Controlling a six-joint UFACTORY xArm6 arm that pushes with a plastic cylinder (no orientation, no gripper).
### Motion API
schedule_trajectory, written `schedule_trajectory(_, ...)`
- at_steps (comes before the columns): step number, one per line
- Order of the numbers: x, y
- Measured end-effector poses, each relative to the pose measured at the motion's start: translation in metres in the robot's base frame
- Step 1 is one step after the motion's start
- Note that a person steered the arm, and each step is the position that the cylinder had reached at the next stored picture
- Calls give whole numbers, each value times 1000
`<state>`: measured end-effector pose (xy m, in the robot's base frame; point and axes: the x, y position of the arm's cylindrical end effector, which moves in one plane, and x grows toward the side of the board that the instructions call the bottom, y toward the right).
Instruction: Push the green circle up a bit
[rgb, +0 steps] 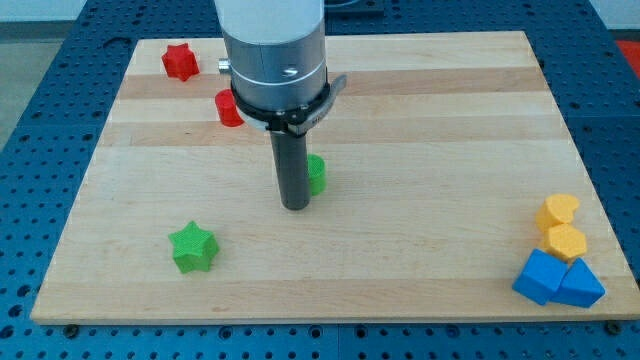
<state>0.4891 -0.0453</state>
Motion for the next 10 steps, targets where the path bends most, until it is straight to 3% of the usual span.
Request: schedule_trajectory(10,-54,31)
